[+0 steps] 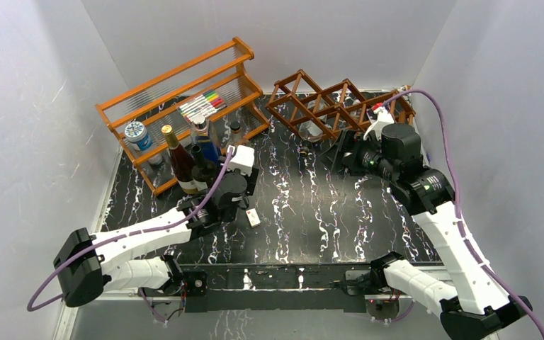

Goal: Take the wine bottle off the wine rack

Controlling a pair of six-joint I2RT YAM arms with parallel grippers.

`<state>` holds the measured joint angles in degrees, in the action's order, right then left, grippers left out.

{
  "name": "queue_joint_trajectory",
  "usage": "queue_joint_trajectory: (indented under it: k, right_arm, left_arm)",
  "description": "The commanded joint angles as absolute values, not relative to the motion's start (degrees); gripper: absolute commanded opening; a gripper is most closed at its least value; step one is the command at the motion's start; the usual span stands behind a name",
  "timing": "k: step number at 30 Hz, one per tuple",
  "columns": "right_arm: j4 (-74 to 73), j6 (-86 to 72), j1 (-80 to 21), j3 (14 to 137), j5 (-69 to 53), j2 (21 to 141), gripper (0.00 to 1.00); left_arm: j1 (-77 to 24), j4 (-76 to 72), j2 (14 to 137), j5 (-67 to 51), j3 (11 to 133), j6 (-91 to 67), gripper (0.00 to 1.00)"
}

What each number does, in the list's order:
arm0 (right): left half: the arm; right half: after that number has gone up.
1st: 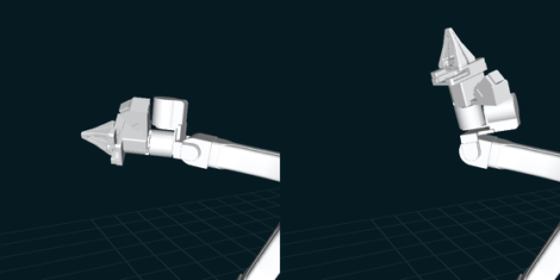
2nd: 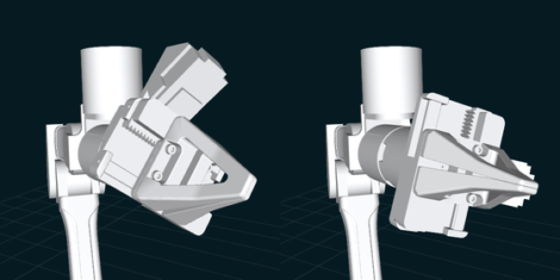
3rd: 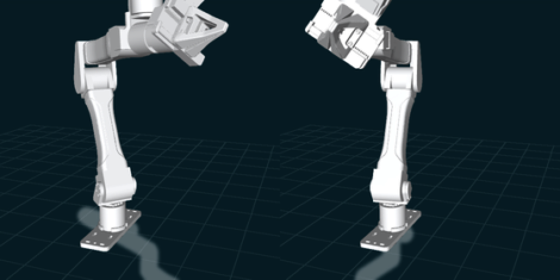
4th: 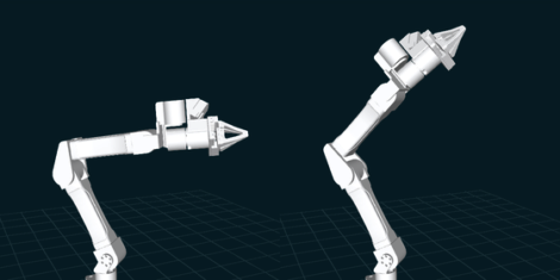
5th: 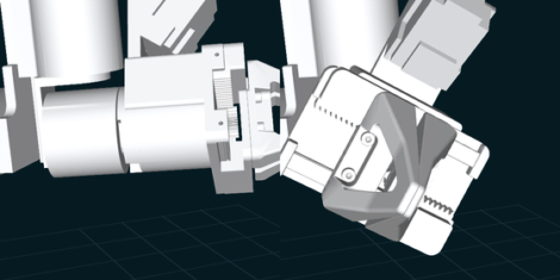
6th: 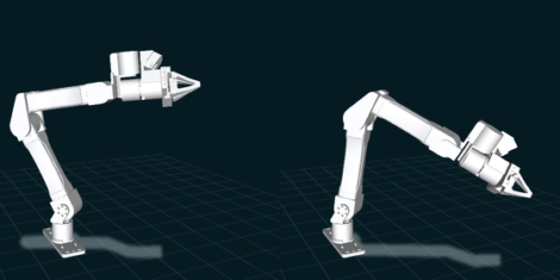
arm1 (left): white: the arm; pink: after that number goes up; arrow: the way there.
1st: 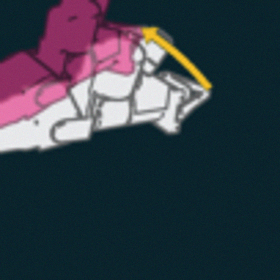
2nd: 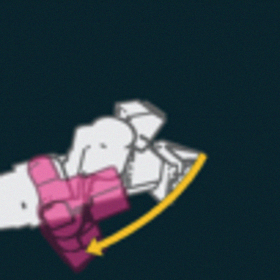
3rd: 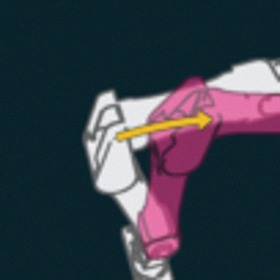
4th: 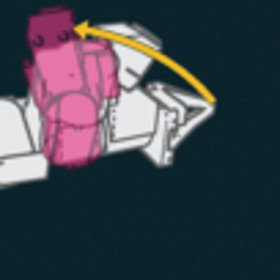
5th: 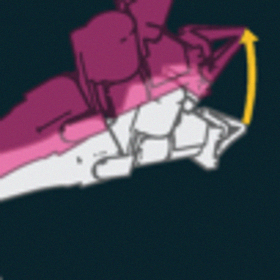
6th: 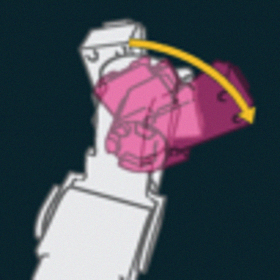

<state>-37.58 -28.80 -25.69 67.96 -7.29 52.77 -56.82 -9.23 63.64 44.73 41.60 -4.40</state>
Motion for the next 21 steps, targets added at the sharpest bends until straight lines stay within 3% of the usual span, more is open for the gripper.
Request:
queue_joint_trajectory:
  k: [1,6,11,16,21]
  right_arm:
    - [-34.3,-29.6,-25.9,67.4,-8.0,51.9,0.98]
    - [-33.5,-30.3,-25.9,65.9,-8.9,51.7,0.98]
    - [-32.9,-30.7,-25.9,64.7,-9.7,51.8,0.98]
    - [-32.7,-30.8,-25.9,63.9,-10.2,51.8,0.98]
    - [-33.0,-30.4,-25.9,63.2,-10.5,52.2,0.98]
  left_arm:
    - [-56.1,-15.0,63.7,49.9,41.8,-7.2,0.00]
    - [-55.1,-12.5,64.1,50.1,41.4,-12.8,0.00]
    - [-54.7,-11.9,64.7,51.1,40.6,-16.0,0.08]
    - [-54.7,-10.5,66.1,50.5,40.8,-16.5,0.32]
    - [-54.7,-8.9,65.7,48.9,40.5,-16.7,0.76]
